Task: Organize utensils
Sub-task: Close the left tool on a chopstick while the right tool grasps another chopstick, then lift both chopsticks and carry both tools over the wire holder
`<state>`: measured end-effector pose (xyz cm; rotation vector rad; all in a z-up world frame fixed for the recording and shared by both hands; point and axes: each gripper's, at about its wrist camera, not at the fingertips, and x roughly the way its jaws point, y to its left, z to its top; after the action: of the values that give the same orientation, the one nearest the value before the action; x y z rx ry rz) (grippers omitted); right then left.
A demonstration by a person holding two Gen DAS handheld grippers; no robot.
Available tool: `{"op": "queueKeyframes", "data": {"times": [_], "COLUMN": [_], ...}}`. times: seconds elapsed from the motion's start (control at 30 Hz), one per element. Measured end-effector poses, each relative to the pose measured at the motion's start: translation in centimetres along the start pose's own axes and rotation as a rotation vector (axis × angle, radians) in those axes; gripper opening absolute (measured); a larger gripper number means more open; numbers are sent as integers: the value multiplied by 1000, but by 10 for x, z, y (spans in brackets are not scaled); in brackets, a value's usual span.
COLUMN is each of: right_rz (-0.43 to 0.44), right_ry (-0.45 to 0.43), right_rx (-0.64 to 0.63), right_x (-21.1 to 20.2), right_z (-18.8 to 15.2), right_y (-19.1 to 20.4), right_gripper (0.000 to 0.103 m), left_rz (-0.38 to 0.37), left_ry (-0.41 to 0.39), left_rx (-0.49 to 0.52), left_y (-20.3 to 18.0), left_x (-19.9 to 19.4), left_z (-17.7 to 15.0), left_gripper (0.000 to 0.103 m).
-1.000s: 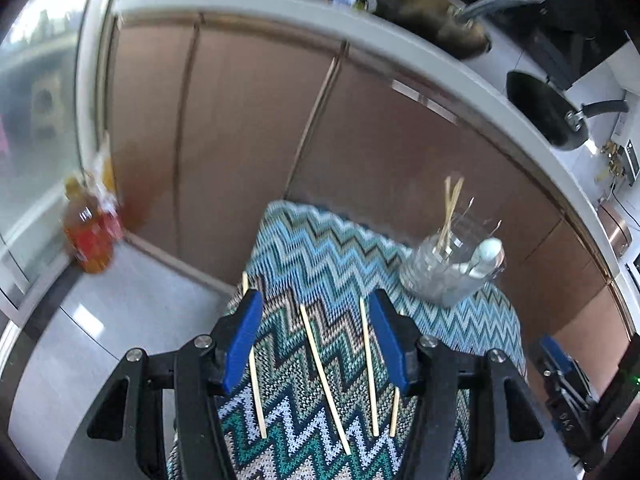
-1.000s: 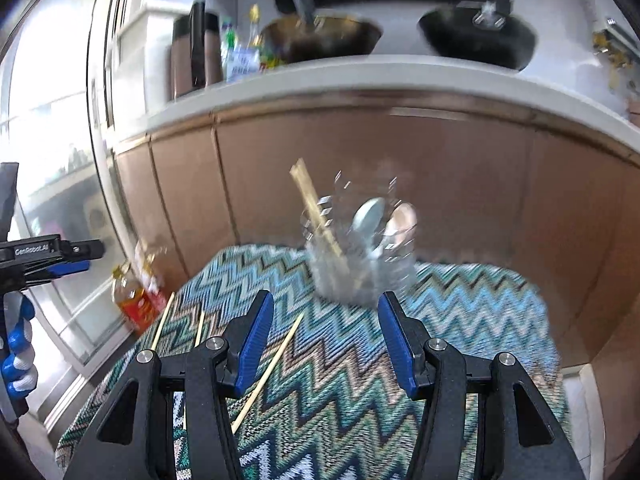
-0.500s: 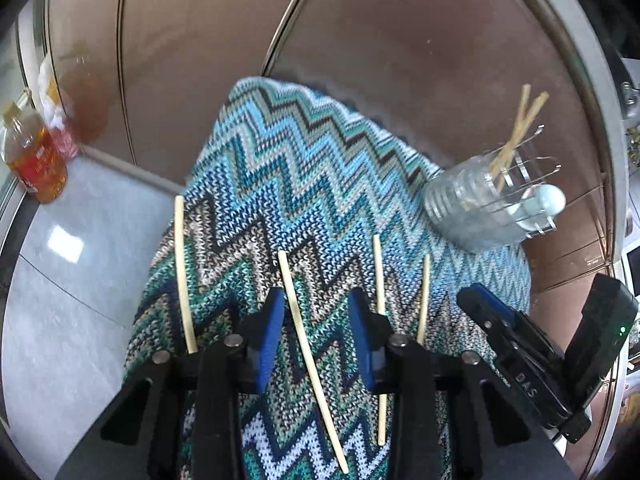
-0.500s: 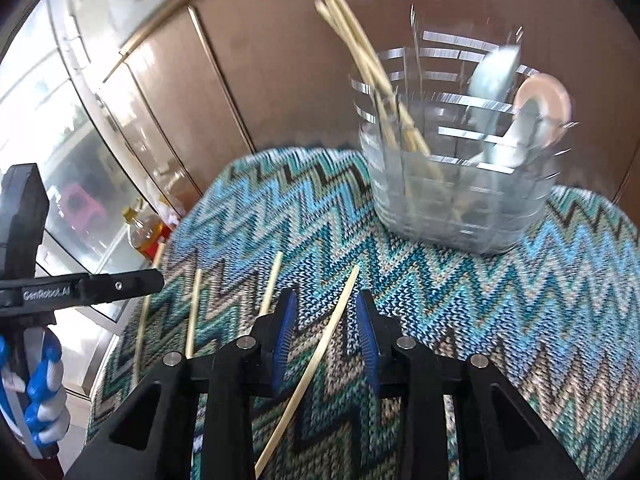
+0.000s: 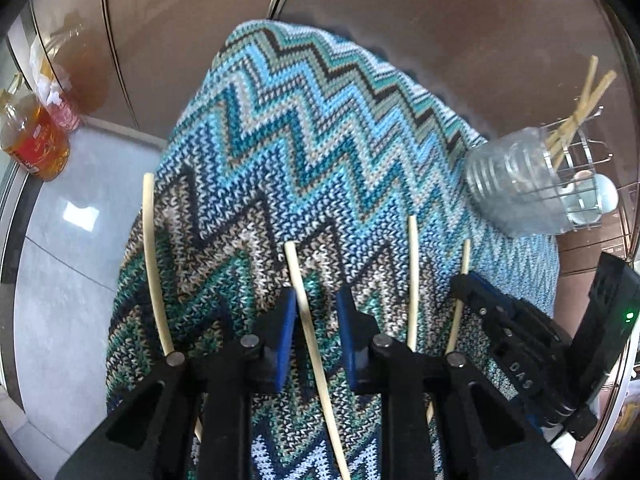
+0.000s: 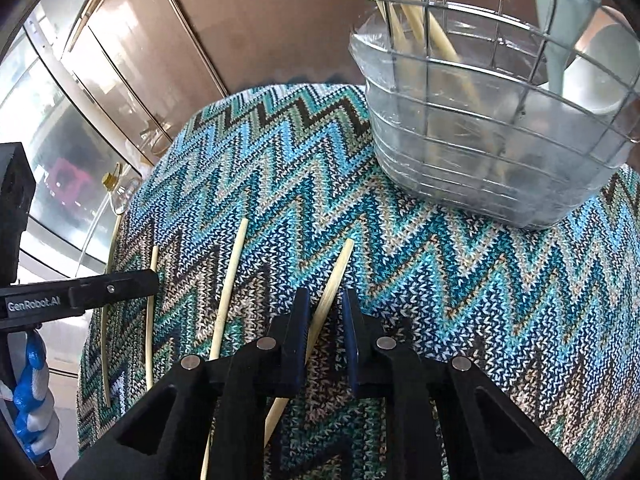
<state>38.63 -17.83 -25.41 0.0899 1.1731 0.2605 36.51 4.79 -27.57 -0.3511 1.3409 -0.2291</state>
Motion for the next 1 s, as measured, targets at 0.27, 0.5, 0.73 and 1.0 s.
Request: {"op": "queueKeyframes", "data": {"times": [0.27,0.5,0.73,1.0], "right_rz": [14,63,116,161], "right_ry": [33,18,-77,-241], "right_rx": [11,35,13,-53], "right_x": [18,8,-36,-107], "right_z": [19,11,-4,-36], "right_y": [6,4,16,30], "right_gripper": [13,6,6,6], "left_rz": [19,-6,-46,-80], "left_ry": [14,-4,-95,-236], "left_rx": [-8,-42,-4,49], "left_y": [2,7,-5,-19], "left_x": [5,0,-29,-85], "left_z": [2,-2,-21,-55], "left_gripper": [8,5,4,4]}}
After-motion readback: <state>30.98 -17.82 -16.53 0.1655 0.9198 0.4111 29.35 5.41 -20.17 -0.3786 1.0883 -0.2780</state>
